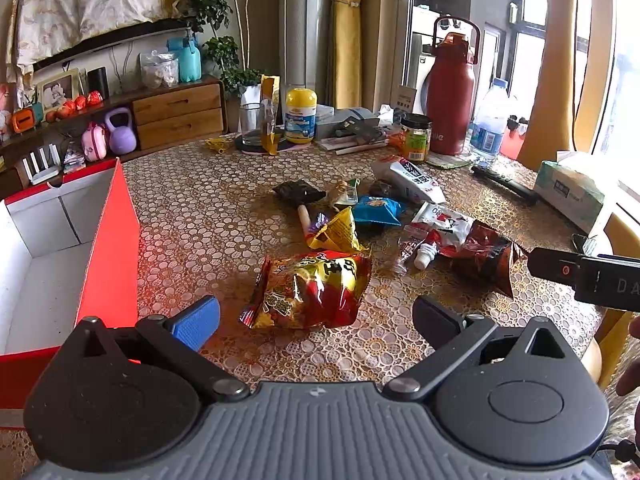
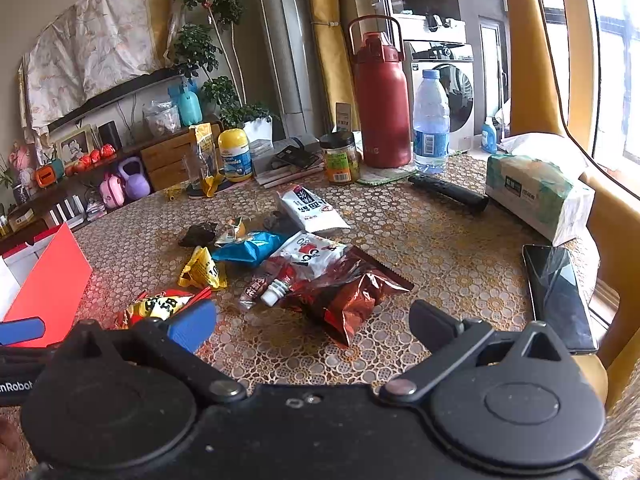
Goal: Organize snacks
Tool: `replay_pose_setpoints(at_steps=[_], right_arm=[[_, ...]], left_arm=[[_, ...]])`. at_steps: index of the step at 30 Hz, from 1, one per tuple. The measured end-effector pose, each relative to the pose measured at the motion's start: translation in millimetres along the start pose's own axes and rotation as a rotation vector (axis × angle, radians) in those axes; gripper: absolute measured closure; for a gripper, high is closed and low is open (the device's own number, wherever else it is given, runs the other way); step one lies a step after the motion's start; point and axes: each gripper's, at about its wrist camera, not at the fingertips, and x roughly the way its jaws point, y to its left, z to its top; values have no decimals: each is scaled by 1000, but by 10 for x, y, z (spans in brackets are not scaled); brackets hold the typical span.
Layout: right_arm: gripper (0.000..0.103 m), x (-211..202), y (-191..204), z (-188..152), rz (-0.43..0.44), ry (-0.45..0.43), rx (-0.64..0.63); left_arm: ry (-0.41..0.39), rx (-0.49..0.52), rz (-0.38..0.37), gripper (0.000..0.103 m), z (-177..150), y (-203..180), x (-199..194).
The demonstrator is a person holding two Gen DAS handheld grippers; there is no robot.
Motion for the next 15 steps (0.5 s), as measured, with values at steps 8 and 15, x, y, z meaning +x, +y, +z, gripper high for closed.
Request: replay_pose_setpoints(at_steps=[8, 15], right_arm=[[0, 2, 19, -3, -5, -14, -13], [0, 14, 12, -7, -6, -4, -12]], left_arm=[[9, 2, 2, 0, 2, 1, 17], [20, 1, 8, 0, -6, 9, 75]])
